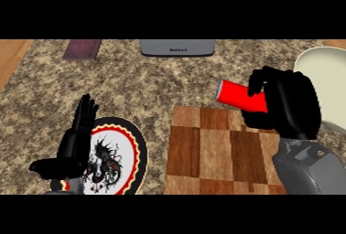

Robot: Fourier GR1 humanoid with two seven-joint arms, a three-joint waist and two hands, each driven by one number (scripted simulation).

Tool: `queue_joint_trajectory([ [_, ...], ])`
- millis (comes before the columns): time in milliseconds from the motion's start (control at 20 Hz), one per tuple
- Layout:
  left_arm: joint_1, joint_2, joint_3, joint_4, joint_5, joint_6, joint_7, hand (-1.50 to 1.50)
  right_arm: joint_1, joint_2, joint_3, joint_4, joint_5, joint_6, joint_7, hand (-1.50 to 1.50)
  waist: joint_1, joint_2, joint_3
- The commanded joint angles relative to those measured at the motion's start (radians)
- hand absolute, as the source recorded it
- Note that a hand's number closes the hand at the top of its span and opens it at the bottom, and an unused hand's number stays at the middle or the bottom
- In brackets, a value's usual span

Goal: Pick the can from the cutting board and place it in the pot

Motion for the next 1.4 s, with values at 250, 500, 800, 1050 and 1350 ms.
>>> queue_joint_trajectory([
  [250, -0.050, -0.005, 0.024, 0.006, 0.000, -0.007, 0.036, 0.00, -0.081, -0.095, -0.233, 0.046, -0.043, 0.030, 0.009, 1.50, 0.002, 0.003, 0.000],
  [500, 0.073, -0.015, -0.023, -0.057, -0.023, -0.025, -0.006, 0.00, -0.073, -0.162, -0.340, 0.172, -0.080, -0.054, -0.076, 1.50, 0.007, 0.002, 0.000],
  [800, -0.045, -0.029, 0.018, 0.025, -0.025, 0.000, 0.023, 0.00, -0.098, -0.330, -0.510, 0.370, -0.188, -0.069, -0.234, 1.50, 0.002, 0.004, 0.001],
  [1050, -0.064, -0.002, 0.036, 0.053, -0.023, -0.040, 0.008, 0.00, -0.172, -0.390, -0.555, 0.684, -0.210, -0.212, -0.404, 1.50, 0.010, 0.006, 0.001],
  [1350, -0.023, -0.020, 0.029, 0.016, -0.008, -0.046, 0.022, 0.00, -0.236, -0.448, -0.571, 0.957, -0.237, -0.202, -0.512, 1.50, 0.016, 0.006, 0.001],
])
